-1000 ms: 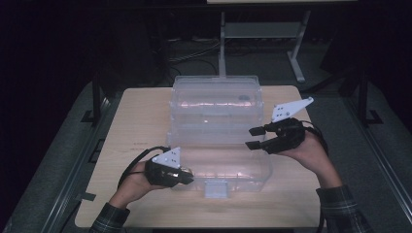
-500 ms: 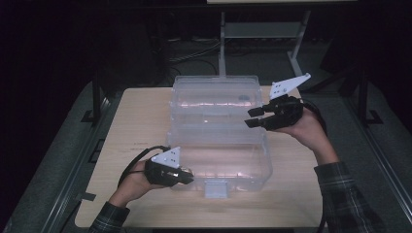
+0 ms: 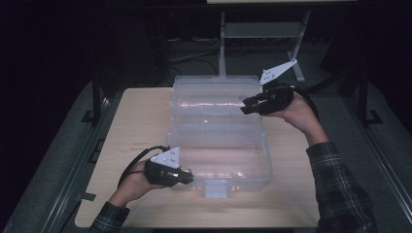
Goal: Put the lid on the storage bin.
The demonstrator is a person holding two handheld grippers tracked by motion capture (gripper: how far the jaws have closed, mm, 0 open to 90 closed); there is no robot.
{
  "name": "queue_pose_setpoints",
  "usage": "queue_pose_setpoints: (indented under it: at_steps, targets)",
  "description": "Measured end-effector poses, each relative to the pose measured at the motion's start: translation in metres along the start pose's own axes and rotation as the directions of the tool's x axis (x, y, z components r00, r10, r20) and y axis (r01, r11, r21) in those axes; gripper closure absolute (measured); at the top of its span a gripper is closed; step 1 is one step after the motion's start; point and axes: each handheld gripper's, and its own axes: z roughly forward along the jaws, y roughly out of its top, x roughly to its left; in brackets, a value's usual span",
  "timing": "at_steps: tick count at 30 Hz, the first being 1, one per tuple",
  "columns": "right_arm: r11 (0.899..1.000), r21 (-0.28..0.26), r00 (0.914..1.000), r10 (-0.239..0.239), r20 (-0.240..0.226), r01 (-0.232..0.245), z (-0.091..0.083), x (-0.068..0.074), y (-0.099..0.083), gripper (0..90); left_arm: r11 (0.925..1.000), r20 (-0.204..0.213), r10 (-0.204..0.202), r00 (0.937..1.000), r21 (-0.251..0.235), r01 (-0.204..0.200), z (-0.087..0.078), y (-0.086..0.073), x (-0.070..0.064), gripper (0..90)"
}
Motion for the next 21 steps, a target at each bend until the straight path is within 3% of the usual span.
queue_pose_setpoints:
  at_steps: [7, 14, 21]
  targets:
    - [1.000, 0.023, 0.9998, 0.006, -0.017, -0.006, 0.010, -0.008, -0.003, 67.5, 1.0000, 0.003, -0.004, 1.0000, -0.004, 0.004, 0.000, 0.000, 0.000, 82.7]
    - [0.999, 0.044, 0.9994, -0.027, -0.020, 0.028, 0.018, -0.009, -0.004, 76.4, 1.0000, 0.002, -0.001, 1.0000, -0.001, 0.001, 0.000, 0.000, 0.000, 82.7]
    - [0.998, 0.052, 0.9988, -0.032, -0.037, 0.034, 0.021, -0.011, -0.005, 78.8, 1.0000, -0.003, -0.010, 0.9999, -0.001, 0.010, 0.000, 0.000, 0.000, 82.7]
